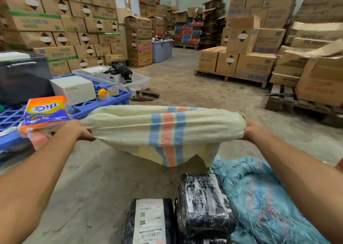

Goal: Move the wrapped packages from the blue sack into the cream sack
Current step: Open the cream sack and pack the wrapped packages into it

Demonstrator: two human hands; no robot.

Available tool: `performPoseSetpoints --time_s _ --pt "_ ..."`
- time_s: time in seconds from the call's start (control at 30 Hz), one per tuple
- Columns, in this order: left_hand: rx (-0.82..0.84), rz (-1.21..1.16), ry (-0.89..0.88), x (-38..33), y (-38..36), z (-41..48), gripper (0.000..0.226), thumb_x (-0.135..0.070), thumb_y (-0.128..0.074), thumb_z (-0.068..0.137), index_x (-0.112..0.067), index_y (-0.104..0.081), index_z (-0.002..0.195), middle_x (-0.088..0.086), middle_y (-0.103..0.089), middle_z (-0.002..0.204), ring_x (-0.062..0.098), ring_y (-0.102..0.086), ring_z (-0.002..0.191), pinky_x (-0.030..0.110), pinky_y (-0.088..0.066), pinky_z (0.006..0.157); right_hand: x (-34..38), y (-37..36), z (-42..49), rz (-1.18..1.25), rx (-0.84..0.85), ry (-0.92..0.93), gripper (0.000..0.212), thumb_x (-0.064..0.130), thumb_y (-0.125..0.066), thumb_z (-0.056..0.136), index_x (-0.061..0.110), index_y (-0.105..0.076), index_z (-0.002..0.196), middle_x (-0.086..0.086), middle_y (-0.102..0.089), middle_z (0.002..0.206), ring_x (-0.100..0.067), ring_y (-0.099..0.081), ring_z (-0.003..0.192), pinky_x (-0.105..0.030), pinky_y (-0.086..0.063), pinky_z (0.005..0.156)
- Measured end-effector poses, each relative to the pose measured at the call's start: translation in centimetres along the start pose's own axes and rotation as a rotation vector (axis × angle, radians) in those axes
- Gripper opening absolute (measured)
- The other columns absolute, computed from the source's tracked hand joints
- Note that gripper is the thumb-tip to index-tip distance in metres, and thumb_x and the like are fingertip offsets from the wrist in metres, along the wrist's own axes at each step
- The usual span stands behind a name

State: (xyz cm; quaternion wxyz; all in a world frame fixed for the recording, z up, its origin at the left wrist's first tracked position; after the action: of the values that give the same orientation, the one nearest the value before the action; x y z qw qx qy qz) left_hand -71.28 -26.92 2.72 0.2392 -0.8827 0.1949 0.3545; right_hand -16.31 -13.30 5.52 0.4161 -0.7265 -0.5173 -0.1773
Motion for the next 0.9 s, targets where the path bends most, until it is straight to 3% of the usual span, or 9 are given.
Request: performPoseSetpoints --time_s 0.07,0.13,0.27,0.37,0.47,0.6,0.67,0.77,0.9 --pt "0.075 0.107 0.016 0.2 -0.8 0.0 0.012 -0.014 -0.071 0.080 -0.019 -0.062 0.086 0.003 -0.068 0.103 0.005 -0.054 0.064 0.025 -0.042 0.059 0.1 -0.4 -0.1 -0.066 0.067 0.019 0.034 0.026 -0.048 0.100 0.006 -0.063 0.123 -0.024 -0.073 0.100 -0.037 -0.063 0.102 -0.055 -0.059 0.069" --pt "0.186 0.165 0.001 0.0 -2.5 -0.8 0.036 -0.025 -0.073 0.074 -0.017 -0.064 0.107 0.005 -0.068 0.109 0.019 -0.065 0.092 0.035 -0.053 0.071 0.5 -0.9 -0.3 -0.222 0.130 0.055 0.043 0.041 -0.065 0.090 0.007 -0.070 0.116 -0.020 -0.074 0.106 -0.035 -0.067 0.101 -0.052 -0.057 0.084" --pt "-0.058 1.169 -0.397 -3.0 -4.0 -1.6 0.112 -0.050 -0.094 0.052 -0.013 -0.039 0.142 0.011 -0.050 0.138 0.031 -0.052 0.121 0.043 -0.051 0.091 0.5 -2.9 -1.2 -0.985 0.211 0.054 0.097 0.044 -0.102 0.032 0.007 -0.067 0.115 -0.014 -0.075 0.109 -0.029 -0.073 0.095 -0.043 -0.061 0.080" --pt "-0.088 1.434 -0.769 -4.0 -6.7 -3.4 0.086 -0.039 -0.095 0.057 -0.014 -0.044 0.122 0.014 -0.056 0.124 0.032 -0.053 0.111 0.042 -0.047 0.084 3.2 -1.7 1.0 -1.260 -0.060 0.154 0.095 0.034 -0.103 0.032 0.001 -0.065 0.113 -0.017 -0.073 0.108 -0.033 -0.072 0.097 -0.046 -0.060 0.080" --pt "-0.090 1.570 -0.973 -3.9 -7.0 -3.9 0.055 -0.032 -0.090 0.060 -0.020 -0.045 0.088 0.010 -0.057 0.096 0.029 -0.054 0.086 0.035 -0.044 0.064 4.7 -1.2 1.3 -1.511 -0.294 0.243 0.064 0.031 -0.089 0.069 -0.003 -0.064 0.117 -0.019 -0.067 0.116 -0.036 -0.067 0.104 -0.044 -0.058 0.086" --pt "-0.244 1.817 -1.264 -3.2 -8.5 -6.2 0.023 -0.023 -0.079 0.072 -0.015 -0.060 0.081 0.010 -0.057 0.091 0.030 -0.058 0.085 0.039 -0.050 0.066 6.1 -1.1 -1.7 -1.668 -0.668 0.469 0.048 0.043 -0.079 0.076 0.008 -0.071 0.109 -0.010 -0.065 0.099 -0.028 -0.062 0.088 -0.034 -0.053 0.071" --pt "-0.282 1.925 -1.322 -2.4 -9.8 -6.7 0.004 -0.009 -0.066 0.080 -0.008 -0.064 0.082 0.014 -0.064 0.090 0.033 -0.062 0.087 0.042 -0.054 0.071 6.5 -1.3 -3.3 -1.604 -0.821 0.564 0.034 0.031 -0.076 0.081 0.008 -0.070 0.105 -0.011 -0.062 0.096 -0.028 -0.060 0.086 -0.031 -0.047 0.066" --pt "-0.279 1.668 -1.143 -2.5 -9.8 -6.3 0.005 -0.004 -0.060 0.083 -0.004 -0.055 0.081 0.020 -0.062 0.091 0.037 -0.061 0.087 0.042 -0.053 0.069 6.4 -1.4 -3.8 -1.450 -0.870 0.584 0.020 0.011 -0.066 0.087 0.003 -0.068 0.106 -0.016 -0.065 0.108 -0.031 -0.065 0.100 -0.034 -0.048 0.068" --pt "0.125 0.527 -0.149 2.4 -8.6 -3.2 0.007 -0.004 -0.052 0.095 -0.002 -0.058 0.097 0.012 -0.063 0.091 0.025 -0.058 0.076 0.038 -0.055 0.051 3.8 -0.2 1.9 -0.703 -0.436 0.283 0.033 0.011 -0.062 0.081 0.001 -0.062 0.112 -0.012 -0.064 0.110 -0.025 -0.065 0.101 -0.042 -0.061 0.076"
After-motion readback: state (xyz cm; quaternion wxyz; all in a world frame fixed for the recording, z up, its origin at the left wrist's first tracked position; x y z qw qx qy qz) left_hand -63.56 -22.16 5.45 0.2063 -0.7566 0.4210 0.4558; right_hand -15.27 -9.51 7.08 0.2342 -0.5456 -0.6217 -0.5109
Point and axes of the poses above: each hand's wrist, its own z-axis towards the middle knuckle, its own y-axis out of the back of the hand, x = y × z, the point moved 10 cm from there along z, towards the middle knuckle
